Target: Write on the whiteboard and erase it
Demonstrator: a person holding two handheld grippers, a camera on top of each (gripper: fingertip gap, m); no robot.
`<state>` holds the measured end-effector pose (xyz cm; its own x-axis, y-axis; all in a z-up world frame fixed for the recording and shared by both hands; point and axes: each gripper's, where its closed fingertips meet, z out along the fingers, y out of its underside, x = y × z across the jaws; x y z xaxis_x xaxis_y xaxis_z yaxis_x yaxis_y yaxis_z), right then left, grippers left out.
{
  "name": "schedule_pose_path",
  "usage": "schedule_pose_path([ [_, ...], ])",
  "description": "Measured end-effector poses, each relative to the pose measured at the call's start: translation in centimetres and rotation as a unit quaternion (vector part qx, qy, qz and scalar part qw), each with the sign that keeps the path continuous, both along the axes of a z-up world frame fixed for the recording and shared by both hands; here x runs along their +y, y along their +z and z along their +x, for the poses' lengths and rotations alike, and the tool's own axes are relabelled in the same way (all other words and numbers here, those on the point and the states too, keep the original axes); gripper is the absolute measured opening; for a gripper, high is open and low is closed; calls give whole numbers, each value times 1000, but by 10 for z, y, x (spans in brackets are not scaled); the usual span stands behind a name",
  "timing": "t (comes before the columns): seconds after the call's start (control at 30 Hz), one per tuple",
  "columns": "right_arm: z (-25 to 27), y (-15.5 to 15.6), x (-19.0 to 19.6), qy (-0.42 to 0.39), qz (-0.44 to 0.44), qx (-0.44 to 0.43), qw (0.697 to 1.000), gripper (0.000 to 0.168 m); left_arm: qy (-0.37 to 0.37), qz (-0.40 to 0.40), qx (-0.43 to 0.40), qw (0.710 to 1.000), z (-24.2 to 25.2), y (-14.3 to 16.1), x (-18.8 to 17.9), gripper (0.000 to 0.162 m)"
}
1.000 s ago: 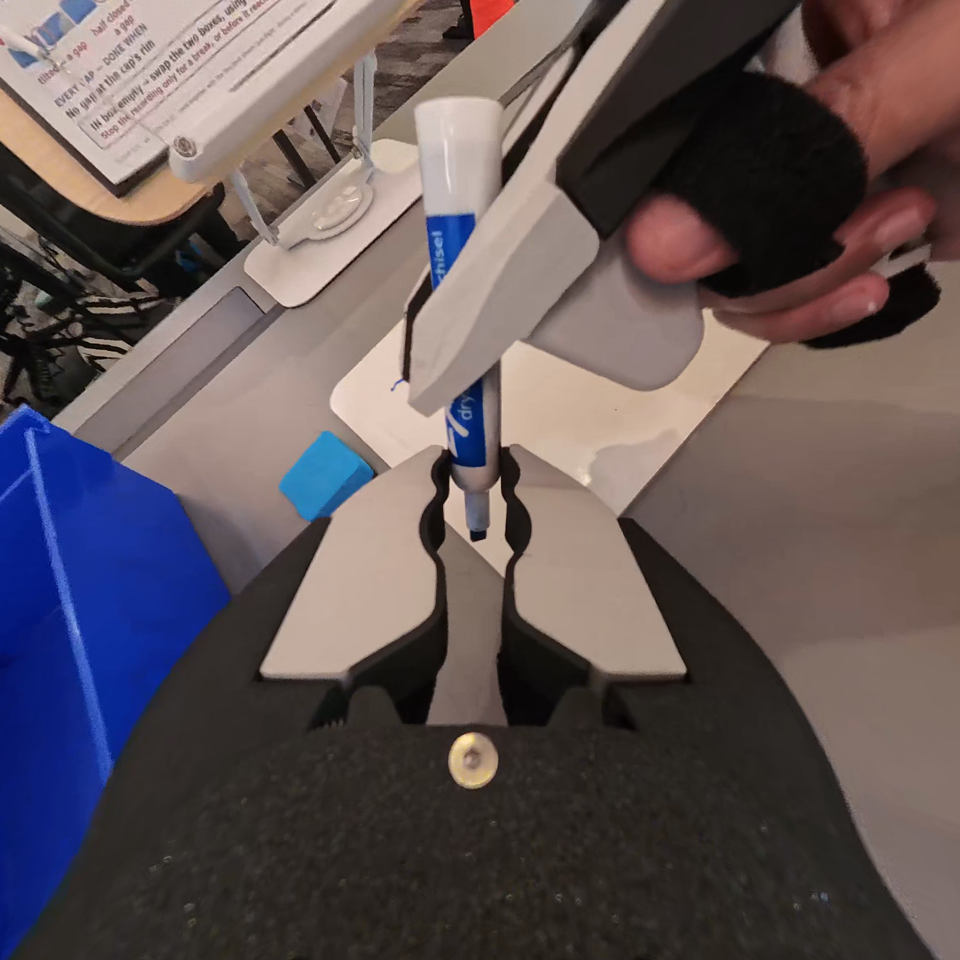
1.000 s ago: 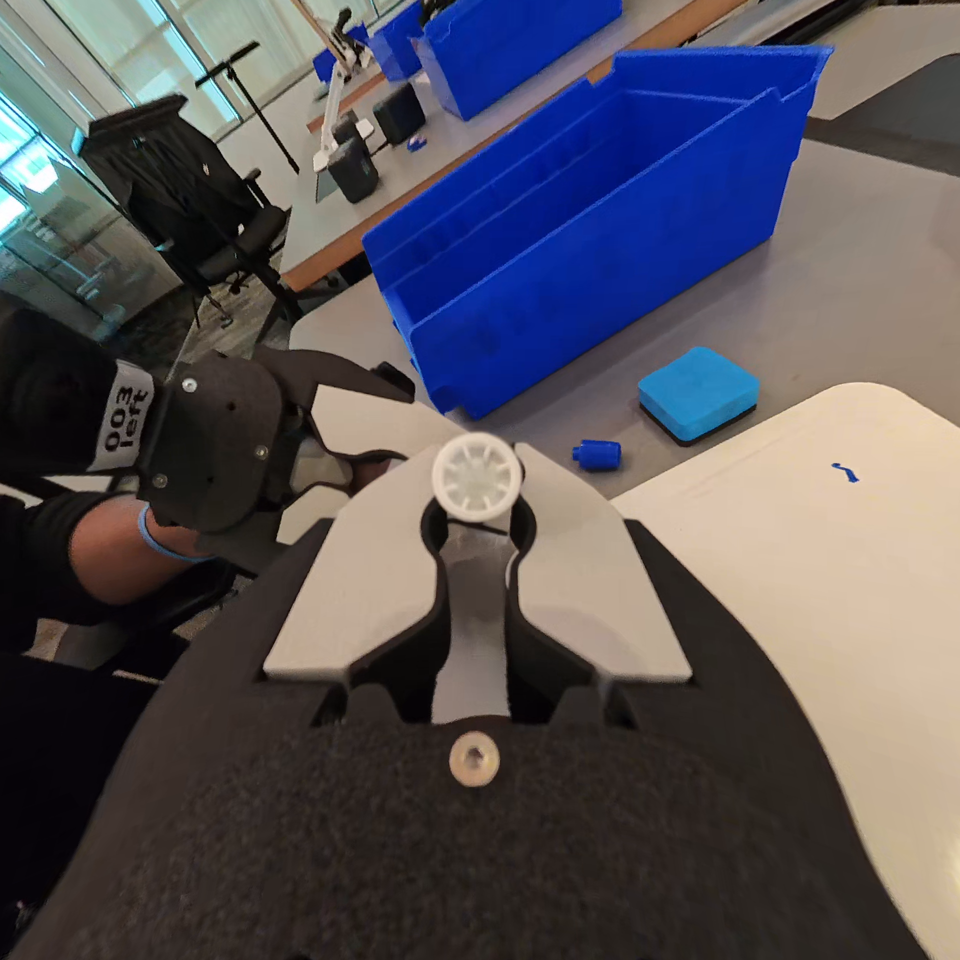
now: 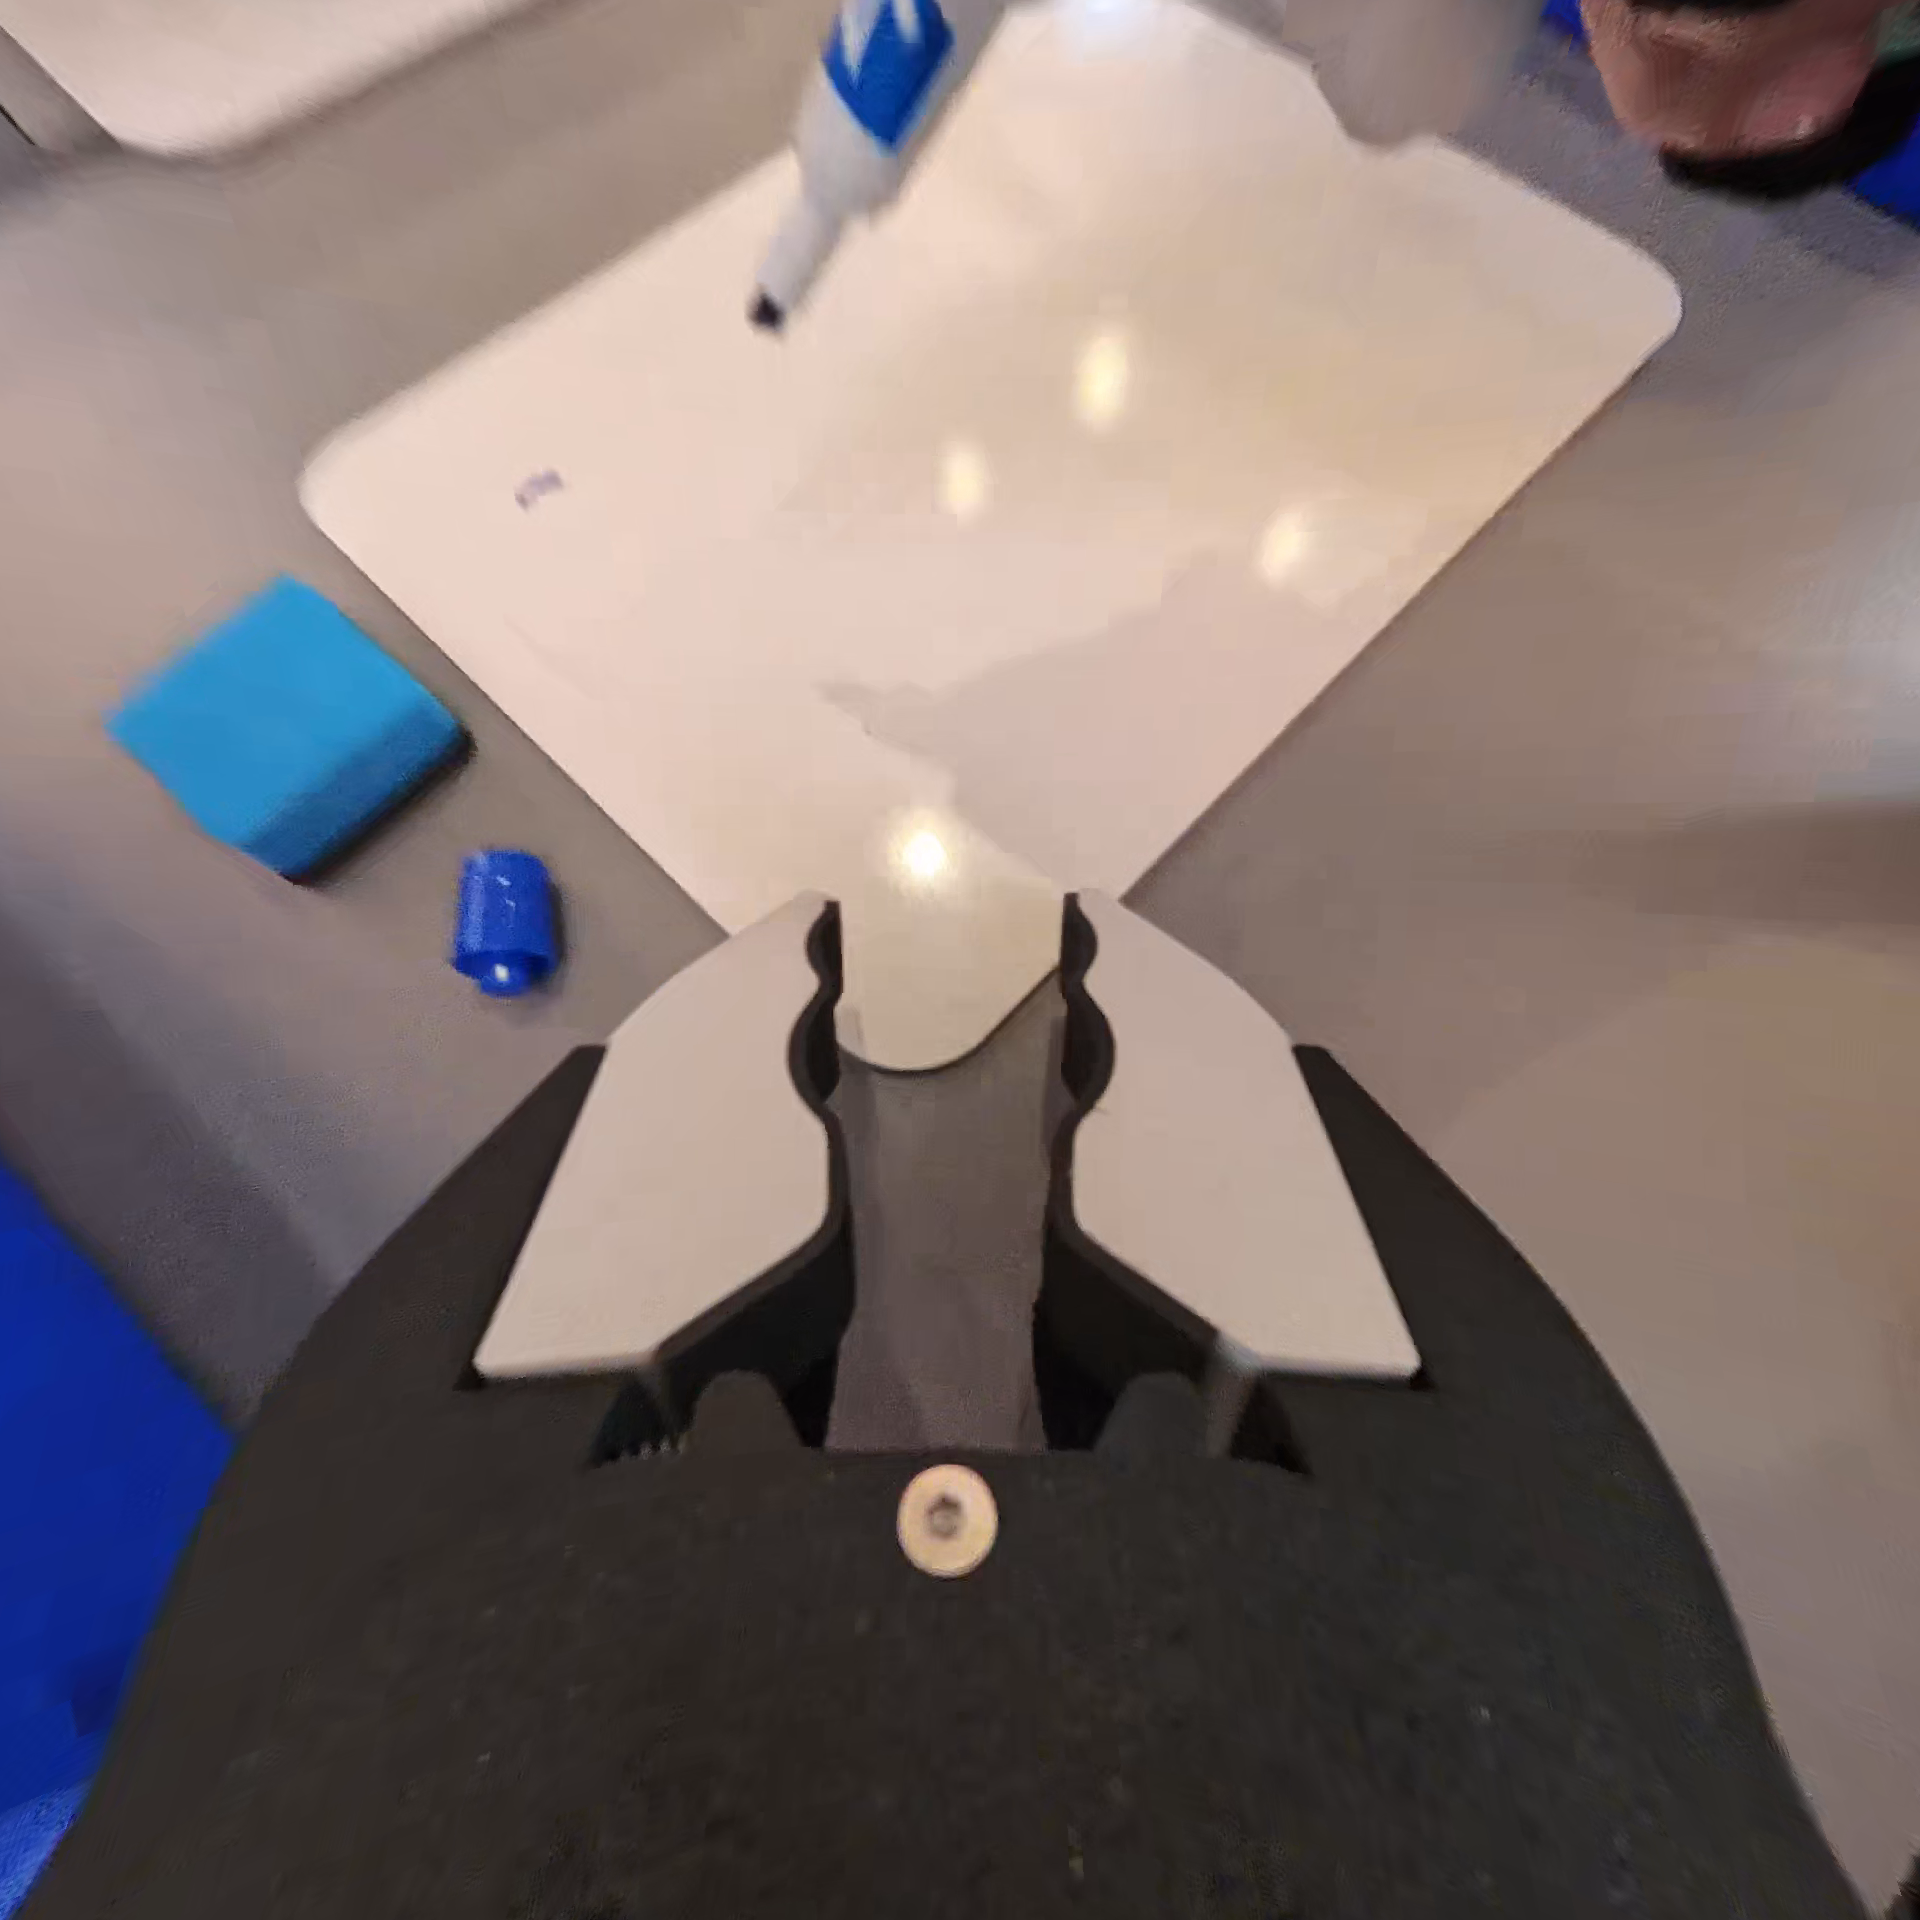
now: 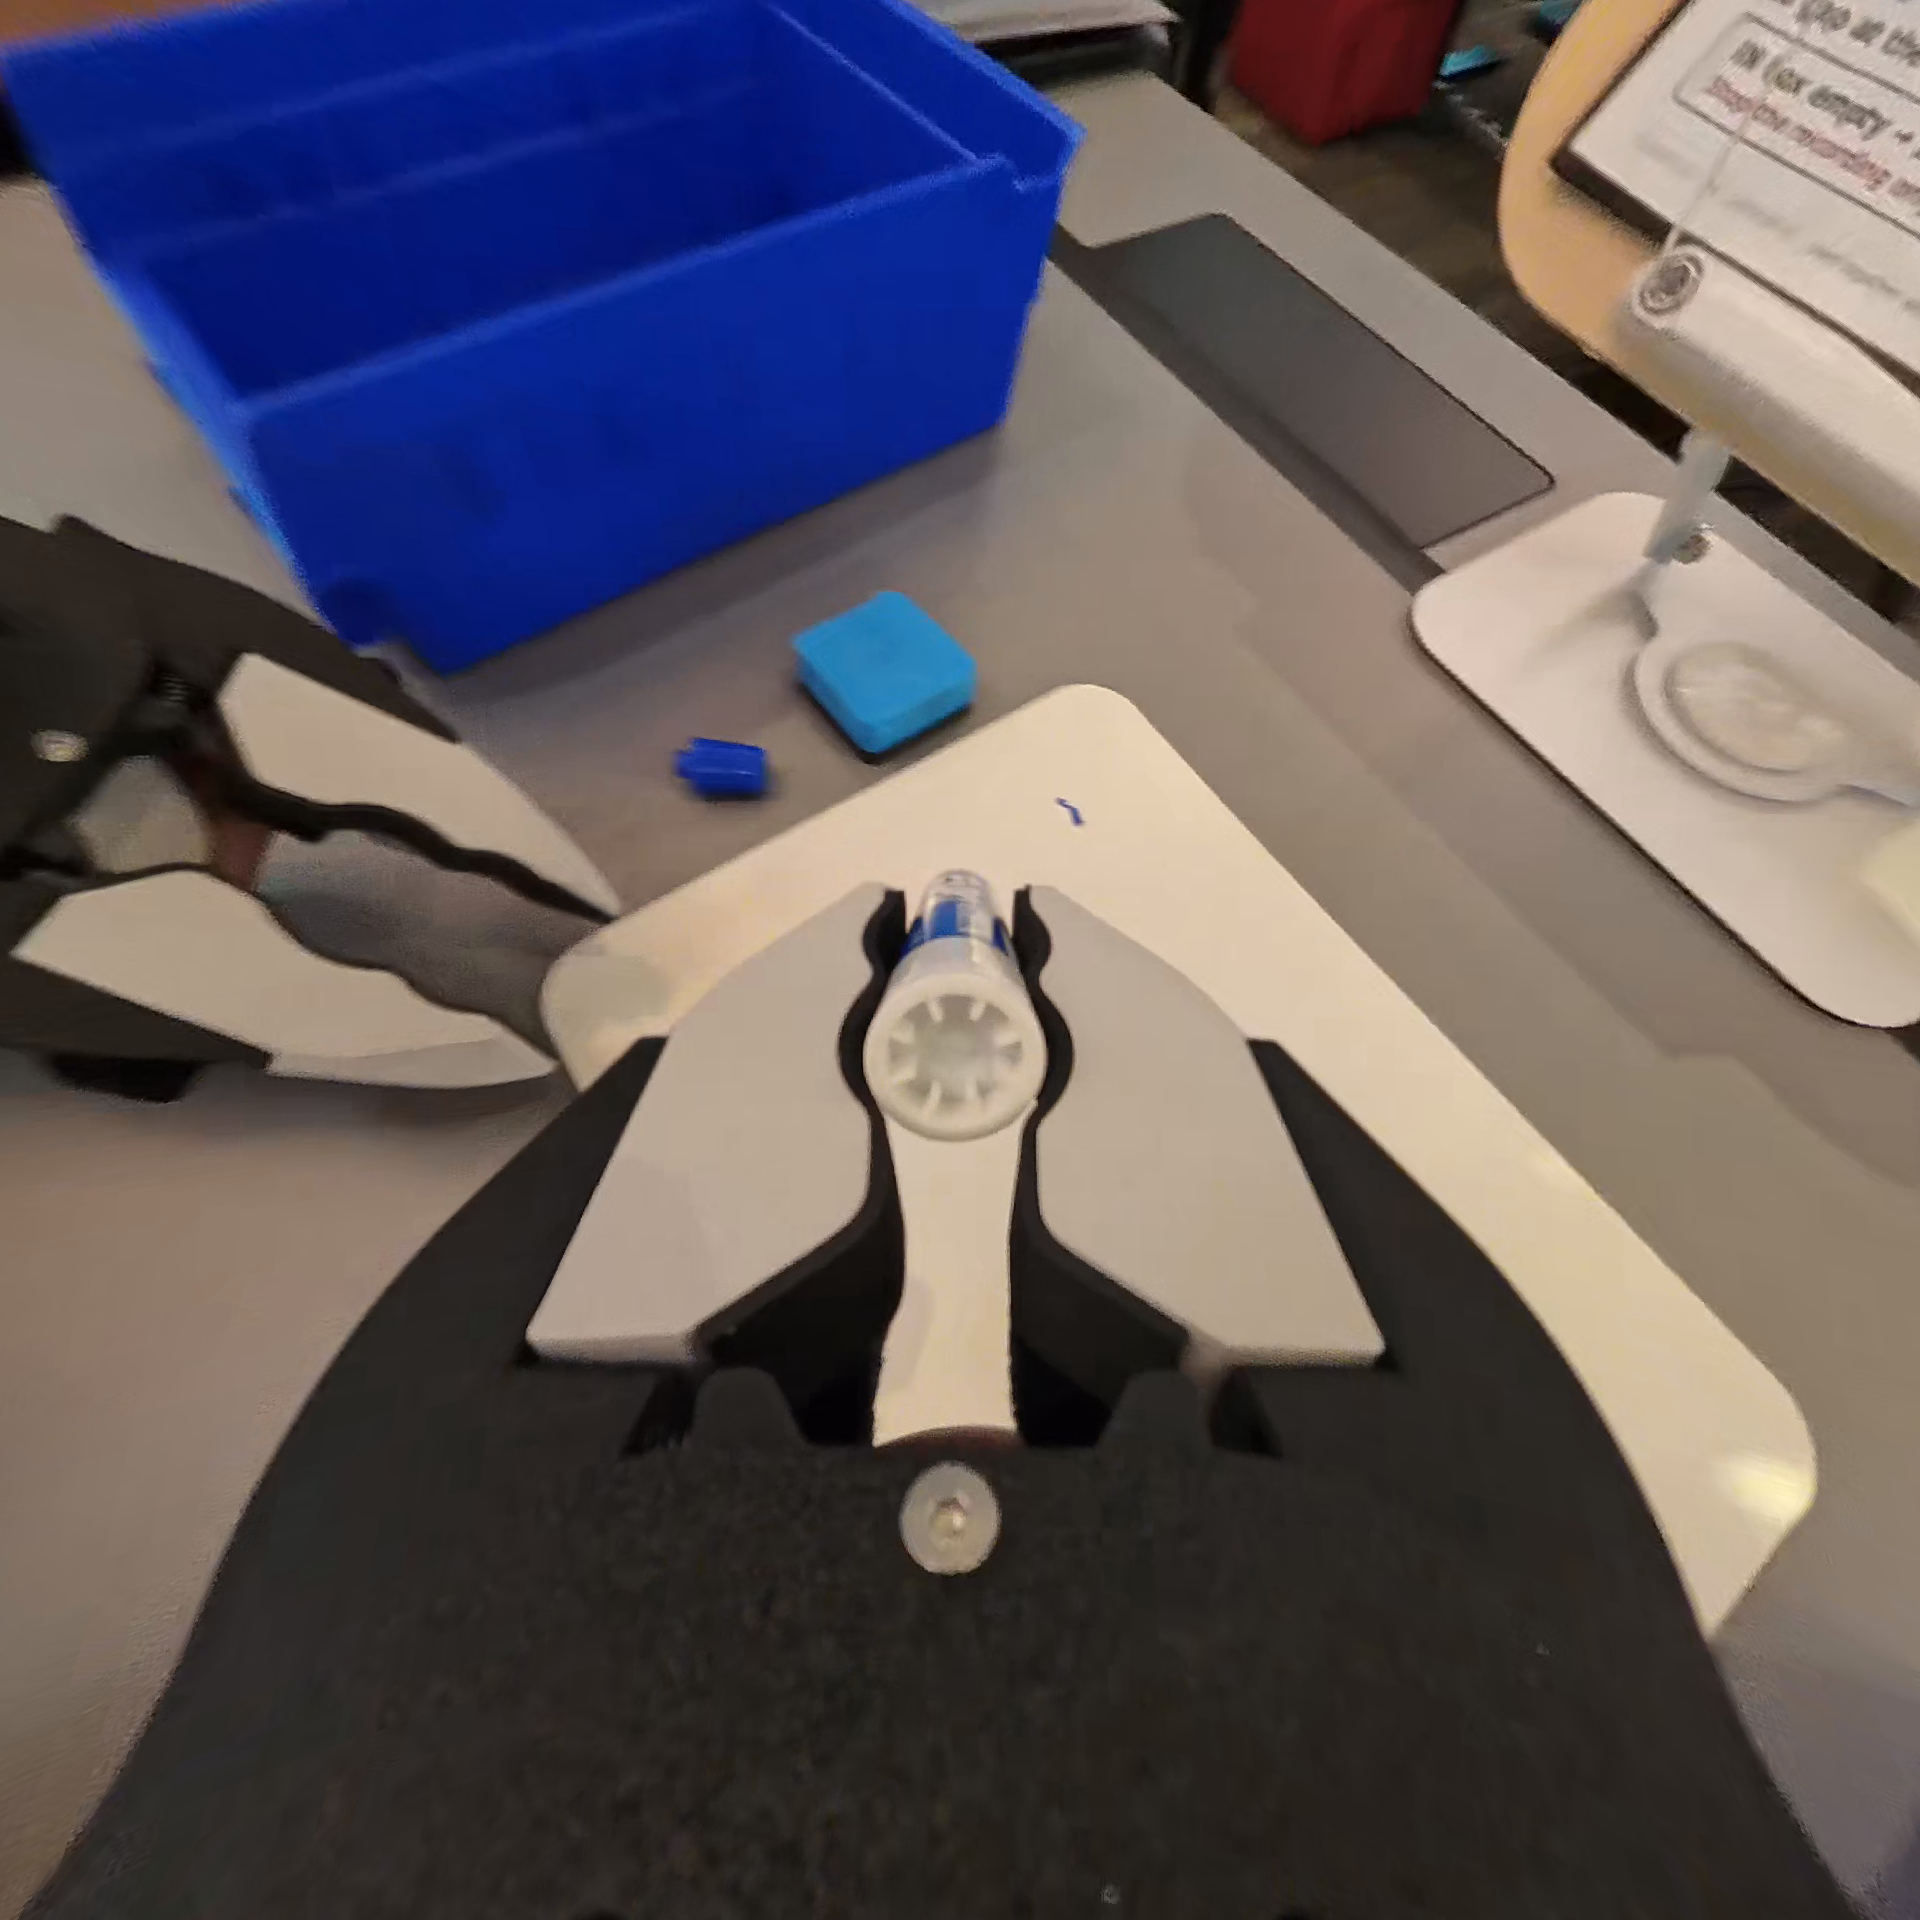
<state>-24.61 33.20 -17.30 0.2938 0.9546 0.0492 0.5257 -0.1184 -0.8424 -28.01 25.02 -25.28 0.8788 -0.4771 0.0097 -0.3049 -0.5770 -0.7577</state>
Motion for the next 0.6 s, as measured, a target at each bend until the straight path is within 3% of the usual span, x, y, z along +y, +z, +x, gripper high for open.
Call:
schedule_pose_path([
  [0.1,-5,-13,22,-18,16,-23,999,19,0,-18,11,1000,-5,-10,-1,31],
  [0.3,-35,-39,53,1,-1,-80,997,20,-6,-34,35,999,-3,-26,-2,27],
  [0.6,-48,-56,67,29,-7,-178,984,20,6,-37,24,999,-10,-26,-2,24],
])
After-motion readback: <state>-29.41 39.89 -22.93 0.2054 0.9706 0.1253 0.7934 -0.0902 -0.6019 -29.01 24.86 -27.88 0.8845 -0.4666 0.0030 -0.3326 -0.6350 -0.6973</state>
